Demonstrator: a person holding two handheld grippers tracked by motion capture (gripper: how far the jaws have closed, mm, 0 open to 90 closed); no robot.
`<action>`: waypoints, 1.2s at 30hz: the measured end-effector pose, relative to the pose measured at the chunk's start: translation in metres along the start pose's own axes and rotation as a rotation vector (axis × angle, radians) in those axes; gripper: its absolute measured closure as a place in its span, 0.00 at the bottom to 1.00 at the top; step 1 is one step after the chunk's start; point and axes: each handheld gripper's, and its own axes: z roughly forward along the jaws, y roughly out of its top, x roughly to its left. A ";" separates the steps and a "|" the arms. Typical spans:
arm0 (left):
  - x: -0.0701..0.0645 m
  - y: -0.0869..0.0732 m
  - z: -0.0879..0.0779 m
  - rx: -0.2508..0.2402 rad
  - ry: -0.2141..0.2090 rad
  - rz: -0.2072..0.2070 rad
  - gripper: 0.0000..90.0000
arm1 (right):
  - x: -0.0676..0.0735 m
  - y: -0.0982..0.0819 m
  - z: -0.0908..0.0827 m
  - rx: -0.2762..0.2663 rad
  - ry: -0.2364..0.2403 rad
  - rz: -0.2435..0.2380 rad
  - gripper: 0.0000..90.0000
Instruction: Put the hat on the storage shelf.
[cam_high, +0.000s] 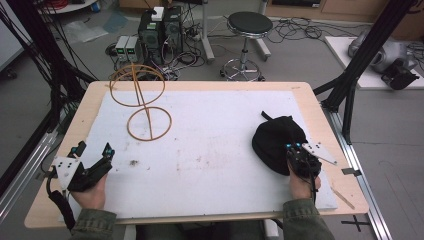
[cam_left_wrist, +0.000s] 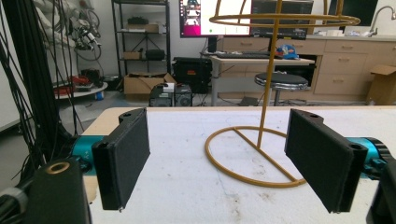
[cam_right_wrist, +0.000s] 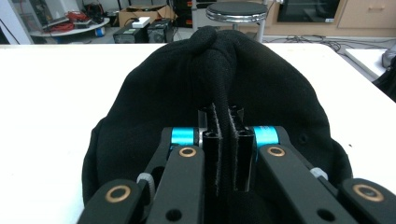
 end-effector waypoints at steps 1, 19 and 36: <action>0.000 0.000 0.000 -0.001 0.000 0.000 0.25 | 0.000 0.000 0.000 -0.004 0.001 -0.004 0.96; -0.004 0.001 0.000 -0.001 -0.012 -0.001 0.25 | 0.001 0.009 -0.004 -0.087 0.045 -0.020 0.96; -0.003 -0.001 0.001 0.004 -0.010 0.003 0.25 | 0.011 0.046 -0.005 -0.215 0.098 0.026 0.96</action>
